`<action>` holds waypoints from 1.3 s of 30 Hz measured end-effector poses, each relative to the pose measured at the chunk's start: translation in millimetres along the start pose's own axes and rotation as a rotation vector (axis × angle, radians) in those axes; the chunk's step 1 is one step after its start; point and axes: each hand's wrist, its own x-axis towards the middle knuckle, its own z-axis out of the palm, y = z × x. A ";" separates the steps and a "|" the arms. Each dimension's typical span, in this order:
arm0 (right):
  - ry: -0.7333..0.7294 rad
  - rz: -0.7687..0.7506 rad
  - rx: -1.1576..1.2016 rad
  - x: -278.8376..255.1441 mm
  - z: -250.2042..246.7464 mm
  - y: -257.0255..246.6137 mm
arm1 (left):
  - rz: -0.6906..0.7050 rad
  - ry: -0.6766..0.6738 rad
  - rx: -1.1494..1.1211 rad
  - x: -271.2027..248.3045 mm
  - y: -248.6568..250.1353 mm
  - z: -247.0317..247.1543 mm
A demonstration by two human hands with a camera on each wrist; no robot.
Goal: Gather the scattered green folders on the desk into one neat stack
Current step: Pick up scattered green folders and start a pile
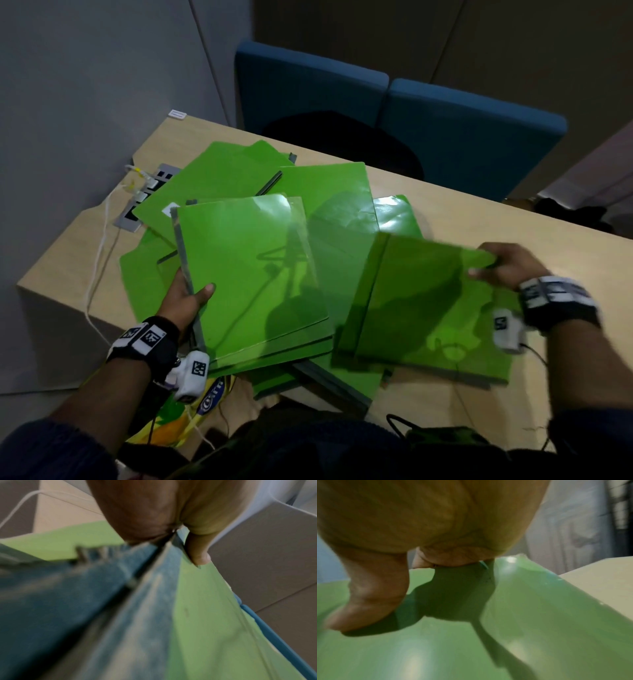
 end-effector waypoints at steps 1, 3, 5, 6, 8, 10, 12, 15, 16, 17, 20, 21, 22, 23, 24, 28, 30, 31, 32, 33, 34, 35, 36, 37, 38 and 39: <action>0.051 -0.002 0.120 -7.3 -15.6 4.9 | 0.014 -0.001 -0.007 -0.1 5.3 2.2; 0.126 -0.009 0.325 -19.3 -36.9 8.3 | 0.040 -0.009 -0.025 -0.2 14.2 7.7; 0.213 0.000 0.501 -20.5 -37.4 5.4 | 0.065 -0.016 -0.046 -2.3 24.4 15.9; 0.257 0.006 0.571 -18.9 -31.6 -0.8 | 0.087 -0.025 -0.057 -2.5 28.3 20.8; 0.295 0.008 0.695 -10.4 -6.6 -16.9 | 0.122 -0.059 -0.086 -6.0 38.5 32.4; 0.274 0.040 0.734 0.2 29.2 -34.6 | 0.143 -0.095 -0.107 -11.2 46.6 45.7; 0.189 0.098 0.759 5.4 67.6 -56.3 | 0.143 -0.156 -0.135 -16.4 49.0 59.0; 0.071 0.229 0.672 7.5 114.1 -79.2 | 0.103 -0.189 -0.134 -30.3 51.3 80.2; 0.036 0.275 0.617 5.5 124.6 -85.5 | 0.106 -0.198 -0.141 -33.3 49.2 86.1; 0.004 0.302 0.578 3.2 134.6 -90.3 | 0.084 -0.206 -0.140 -38.3 49.2 90.6; -0.045 0.290 0.530 -2.8 160.3 -106.5 | 0.031 -0.243 -0.124 -42.4 39.2 96.5; -0.046 0.282 0.522 -4.7 167.6 -111.5 | 0.014 -0.266 -0.127 -43.9 35.4 97.0; -0.039 0.263 0.497 -5.9 174.4 -115.9 | -0.005 -0.276 -0.127 -44.6 31.6 98.0; -0.030 0.247 0.450 -6.7 179.6 -120.4 | -0.026 -0.288 -0.123 -46.9 29.6 99.2; -0.018 0.224 0.398 -7.1 183.1 -124.5 | -0.049 -0.298 -0.113 -48.5 26.4 99.0; -0.033 0.101 0.339 -0.9 180.4 -129.1 | -0.069 -0.233 -0.035 -45.7 10.7 90.6; -0.011 -0.004 0.219 4.9 174.6 -123.0 | -0.056 -0.162 -0.057 -41.1 5.2 86.1; -0.007 -0.039 0.096 6.1 172.4 -119.3 | -0.051 -0.139 -0.086 -39.3 4.2 83.2; -0.020 -0.058 -0.028 7.0 171.6 -115.8 | -0.049 -0.123 -0.118 -37.9 5.5 79.7; -0.044 -0.060 -0.112 7.3 171.6 -114.0 | -0.038 -0.113 -0.141 -36.7 6.9 75.3; -0.065 -0.056 -0.163 6.6 171.7 -113.9 | -0.030 -0.103 -0.152 -36.4 9.7 69.5; -0.083 -0.052 -0.199 6.1 171.8 -114.8 | -0.013 -0.097 -0.157 -35.2 12.2 63.7; -0.101 -0.055 -0.233 5.8 172.2 -115.8 | -0.010 -0.087 -0.159 -34.0 14.2 57.8; -0.124 -0.060 -0.263 5.5 172.2 -115.9 | -0.003 -0.085 -0.159 -32.3 15.1 51.3; -0.139 -0.063 -0.291 5.6 171.7 -115.1 | 0.001 -0.083 -0.151 -31.0 15.8 45.4; -0.147 -0.059 -0.294 5.4 170.9 -114.0 | 0.012 -0.081 -0.137 -29.4 16.5 39.8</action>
